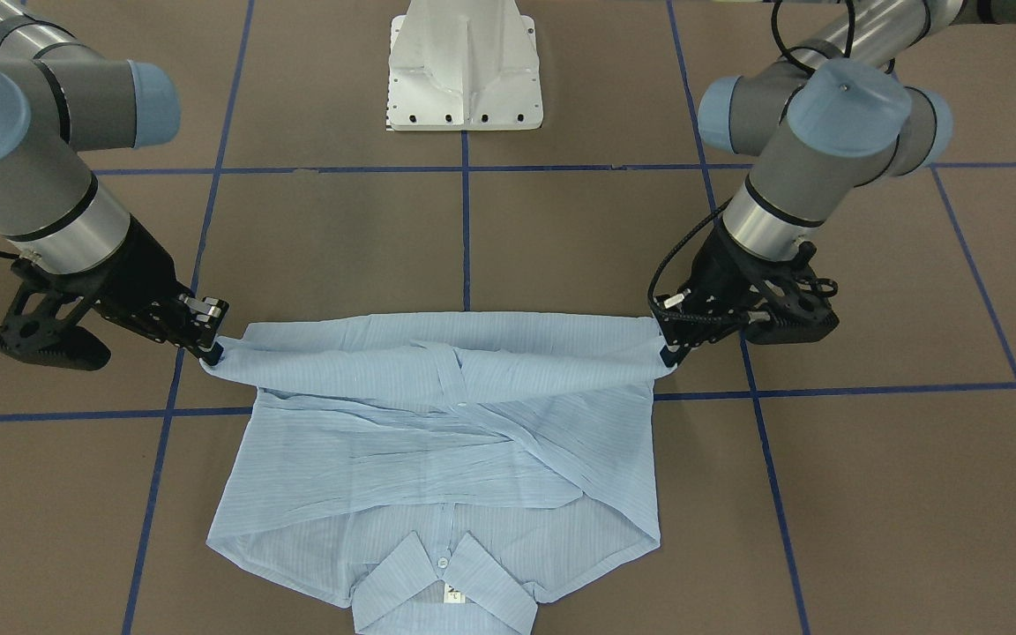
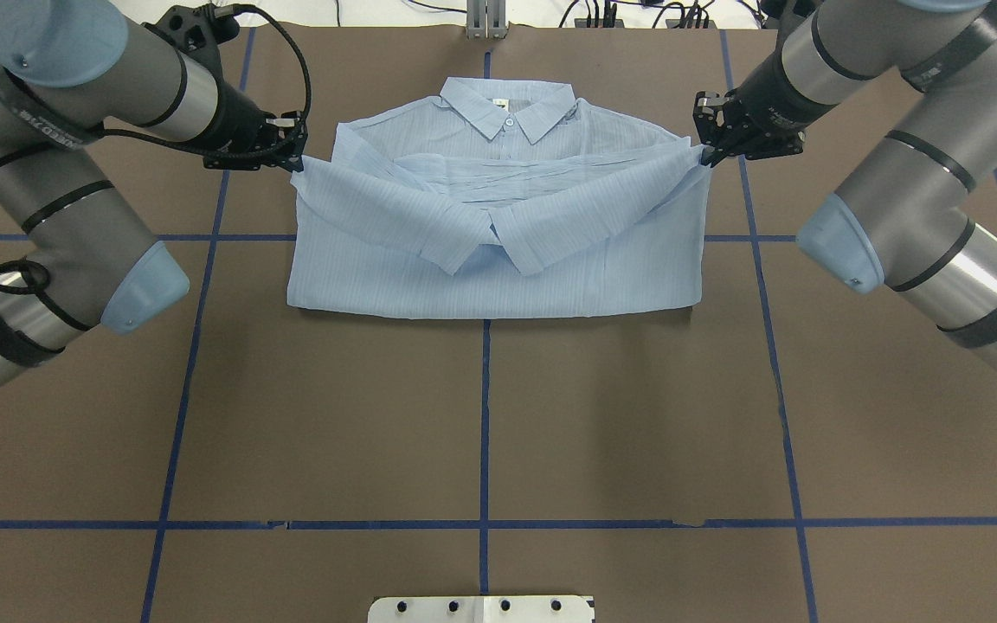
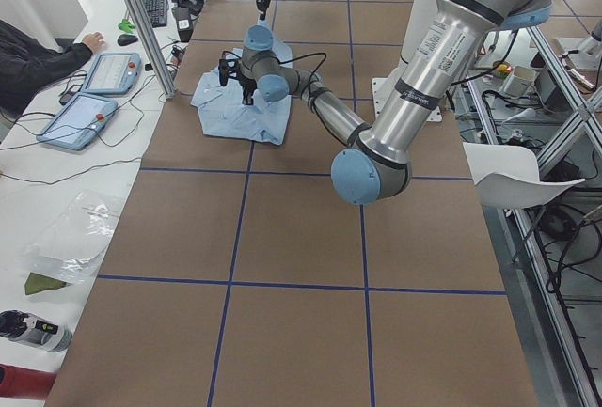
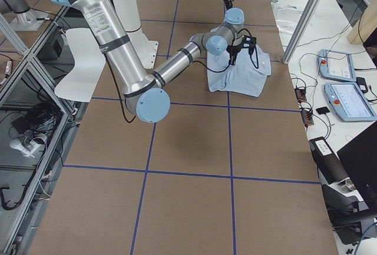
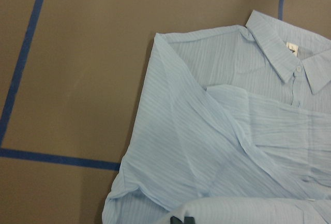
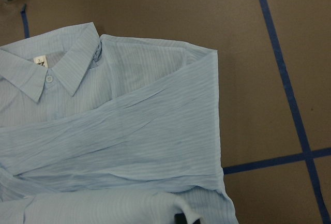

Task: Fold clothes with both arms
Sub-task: 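Lift both hem corners and carry them toward the collar, then lay the hem down beside the collar with both grippers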

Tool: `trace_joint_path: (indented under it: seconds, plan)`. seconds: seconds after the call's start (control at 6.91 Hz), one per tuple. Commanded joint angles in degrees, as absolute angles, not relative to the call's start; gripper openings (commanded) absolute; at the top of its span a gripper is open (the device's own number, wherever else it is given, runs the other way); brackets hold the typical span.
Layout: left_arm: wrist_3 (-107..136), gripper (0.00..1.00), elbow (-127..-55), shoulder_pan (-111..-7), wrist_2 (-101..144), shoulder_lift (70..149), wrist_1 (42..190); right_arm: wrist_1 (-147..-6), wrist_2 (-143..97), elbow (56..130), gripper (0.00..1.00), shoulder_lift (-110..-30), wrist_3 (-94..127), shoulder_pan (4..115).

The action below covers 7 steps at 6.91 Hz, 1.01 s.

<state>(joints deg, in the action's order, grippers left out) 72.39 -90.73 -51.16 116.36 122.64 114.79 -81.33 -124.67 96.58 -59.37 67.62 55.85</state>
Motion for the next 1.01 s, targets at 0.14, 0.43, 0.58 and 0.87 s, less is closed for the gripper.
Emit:
trace_joint_path:
  seconds: [0.14,0.43,0.58,0.87]
  plan:
    - [72.8,0.0,-74.1,-53.4,116.5,127.4,128.5,-77.6,-124.7,85.6,0.0,-54.3,67.4,56.6]
    - [72.9,0.0,-64.6,-53.3,116.4,132.4,134.2,-73.2,-124.7,81.3,0.0,-54.4,67.5,57.0]
    - [72.9,0.0,-62.4,-53.3,116.4,133.2,135.8,-73.1,-124.8,80.4,0.0,-54.2,67.4,57.0]
    - [72.9,0.0,-59.2,-53.3,116.4,136.0,136.1,-72.9,-124.9,75.5,0.0,-50.8,67.5,57.3]
